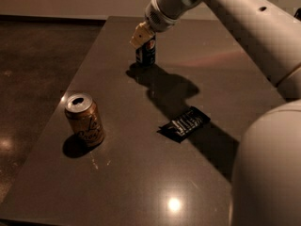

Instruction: Move pepsi can near rxbar chocolate

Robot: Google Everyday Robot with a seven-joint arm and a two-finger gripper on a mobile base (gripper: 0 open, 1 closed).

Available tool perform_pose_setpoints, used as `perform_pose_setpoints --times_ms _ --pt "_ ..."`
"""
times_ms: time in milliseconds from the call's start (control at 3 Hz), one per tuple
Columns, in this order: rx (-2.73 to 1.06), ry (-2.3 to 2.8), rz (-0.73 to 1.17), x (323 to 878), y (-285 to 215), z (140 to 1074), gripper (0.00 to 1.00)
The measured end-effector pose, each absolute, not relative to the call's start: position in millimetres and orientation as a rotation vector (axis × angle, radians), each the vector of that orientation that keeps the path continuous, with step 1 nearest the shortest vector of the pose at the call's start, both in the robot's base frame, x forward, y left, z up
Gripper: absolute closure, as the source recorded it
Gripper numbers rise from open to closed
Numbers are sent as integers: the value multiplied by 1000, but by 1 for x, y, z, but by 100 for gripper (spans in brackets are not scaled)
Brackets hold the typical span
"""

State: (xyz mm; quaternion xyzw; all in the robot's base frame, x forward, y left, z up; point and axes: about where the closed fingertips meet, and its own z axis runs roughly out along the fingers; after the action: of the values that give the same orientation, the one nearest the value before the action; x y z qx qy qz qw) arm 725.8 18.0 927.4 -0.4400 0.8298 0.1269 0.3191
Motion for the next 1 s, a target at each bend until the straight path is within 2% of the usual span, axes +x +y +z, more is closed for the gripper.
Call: perform_pose_setpoints --times_ms 333,667,1000 --pt "-1194 2143 363 690 7 942 100" --pt "-1277 2099 414 633 2 949 100" --pt "-1321 2093 439 604 -1 945 100"
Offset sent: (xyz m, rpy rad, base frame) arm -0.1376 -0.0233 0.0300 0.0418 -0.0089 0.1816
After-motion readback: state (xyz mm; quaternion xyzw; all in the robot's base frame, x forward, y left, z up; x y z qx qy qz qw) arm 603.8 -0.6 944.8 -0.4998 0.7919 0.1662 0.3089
